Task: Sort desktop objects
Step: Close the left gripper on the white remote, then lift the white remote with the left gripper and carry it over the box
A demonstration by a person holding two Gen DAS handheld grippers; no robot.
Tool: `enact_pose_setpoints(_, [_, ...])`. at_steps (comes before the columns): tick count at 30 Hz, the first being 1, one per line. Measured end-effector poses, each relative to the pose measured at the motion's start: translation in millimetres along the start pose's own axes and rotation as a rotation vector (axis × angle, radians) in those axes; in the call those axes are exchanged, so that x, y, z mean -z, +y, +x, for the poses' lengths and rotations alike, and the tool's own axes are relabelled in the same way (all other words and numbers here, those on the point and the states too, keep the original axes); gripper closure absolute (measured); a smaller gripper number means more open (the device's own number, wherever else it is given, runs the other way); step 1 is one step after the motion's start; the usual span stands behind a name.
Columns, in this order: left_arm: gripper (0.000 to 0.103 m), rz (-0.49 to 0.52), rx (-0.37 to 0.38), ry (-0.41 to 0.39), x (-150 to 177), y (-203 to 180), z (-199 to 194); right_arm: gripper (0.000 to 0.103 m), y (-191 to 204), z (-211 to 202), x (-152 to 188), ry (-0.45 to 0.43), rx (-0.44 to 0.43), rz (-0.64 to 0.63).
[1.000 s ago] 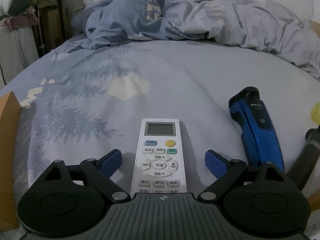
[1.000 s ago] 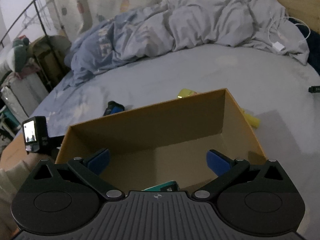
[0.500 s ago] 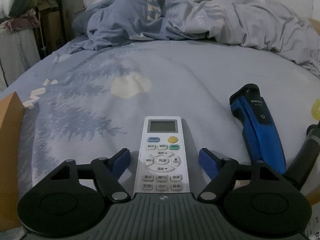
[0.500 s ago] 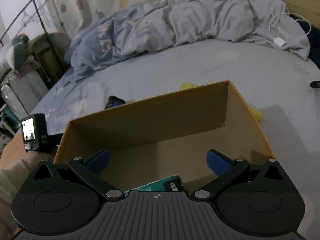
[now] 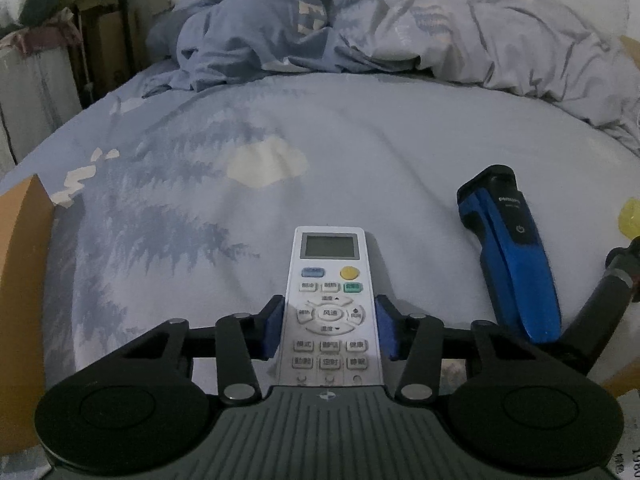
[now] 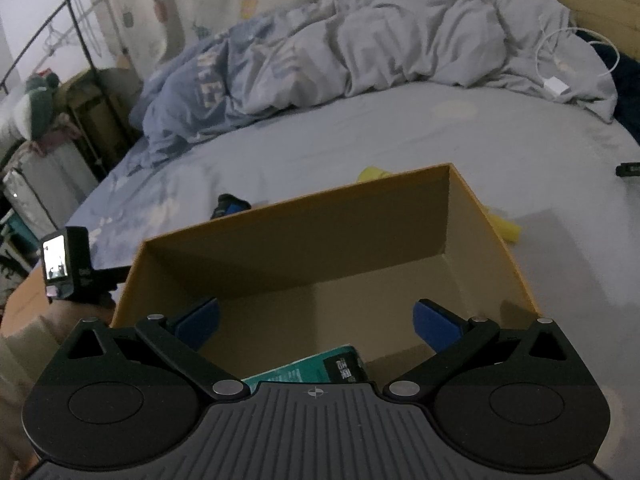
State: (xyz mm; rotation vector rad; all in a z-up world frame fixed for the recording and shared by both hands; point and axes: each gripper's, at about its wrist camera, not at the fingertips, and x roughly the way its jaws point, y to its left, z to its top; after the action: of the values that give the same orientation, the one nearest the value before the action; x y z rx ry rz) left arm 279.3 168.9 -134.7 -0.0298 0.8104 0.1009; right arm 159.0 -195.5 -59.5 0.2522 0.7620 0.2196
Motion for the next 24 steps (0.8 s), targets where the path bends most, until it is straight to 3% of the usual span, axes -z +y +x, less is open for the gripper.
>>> enact_pose_setpoints(24, [0.055, -0.022, 0.002, 0.013, 13.5, -7.5, -32.2, 0.0, -5.6, -41.2, -4.3, -0.053, -0.011, 0.014])
